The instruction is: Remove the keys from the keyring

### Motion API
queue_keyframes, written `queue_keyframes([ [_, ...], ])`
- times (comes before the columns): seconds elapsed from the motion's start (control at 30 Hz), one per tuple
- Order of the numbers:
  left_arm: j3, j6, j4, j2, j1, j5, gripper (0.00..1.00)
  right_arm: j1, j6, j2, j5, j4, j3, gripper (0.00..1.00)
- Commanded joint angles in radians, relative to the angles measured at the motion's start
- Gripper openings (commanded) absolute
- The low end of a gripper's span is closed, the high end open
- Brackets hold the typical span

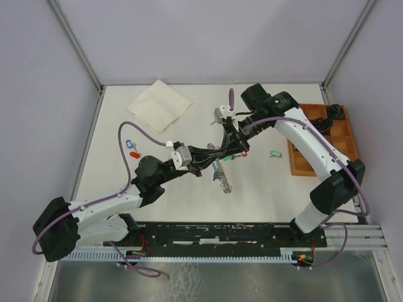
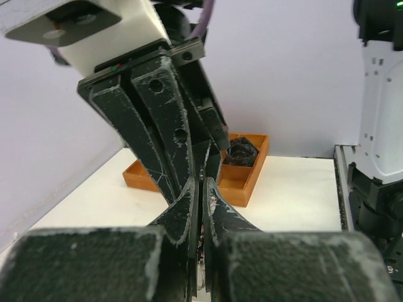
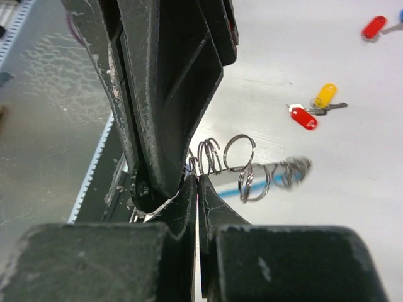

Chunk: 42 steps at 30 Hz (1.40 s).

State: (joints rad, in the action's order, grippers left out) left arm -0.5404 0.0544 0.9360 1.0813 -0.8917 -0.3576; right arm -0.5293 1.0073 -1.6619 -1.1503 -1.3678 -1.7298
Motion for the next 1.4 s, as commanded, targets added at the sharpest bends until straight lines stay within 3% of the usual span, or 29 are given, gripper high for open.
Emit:
queue_keyframes([
  [0.0, -0.038, 0.068, 0.046, -0.036, 0.029, 0.075, 0.03, -0.017, -0.285, 0.123, 0.068, 0.292, 0.082, 0.01],
  [0.2, 0.017, 0.056, 0.097, -0.08, 0.032, 0.08, 0.03, -0.013, -0.807, 0.266, 0.04, 0.855, 0.353, 0.01],
  [0.53, 0.077, 0.004, 0.202, -0.082, 0.034, 0.114, 0.03, 0.015, -1.248, 0.322, 0.028, 1.246, 0.539, 0.0],
  [0.73, 0.091, 0.002, 0.194, -0.09, 0.034, 0.124, 0.03, 0.039, -1.538, 0.34, 0.036, 1.513, 0.636, 0.01],
  [1.0, 0.094, 0.005, 0.18, -0.085, 0.039, 0.13, 0.03, 0.055, -1.81, 0.346, 0.066, 1.745, 0.718, 0.01],
  [1.2, 0.087, 0.004, 0.21, -0.066, 0.04, 0.154, 0.03, 0.056, -2.065, 0.361, 0.159, 1.964, 0.821, 0.0],
  [1.37, 0.078, -0.017, 0.249, -0.035, 0.043, 0.198, 0.03, 0.056, -2.2, 0.366, 0.293, 2.006, 0.89, 0.01],
])
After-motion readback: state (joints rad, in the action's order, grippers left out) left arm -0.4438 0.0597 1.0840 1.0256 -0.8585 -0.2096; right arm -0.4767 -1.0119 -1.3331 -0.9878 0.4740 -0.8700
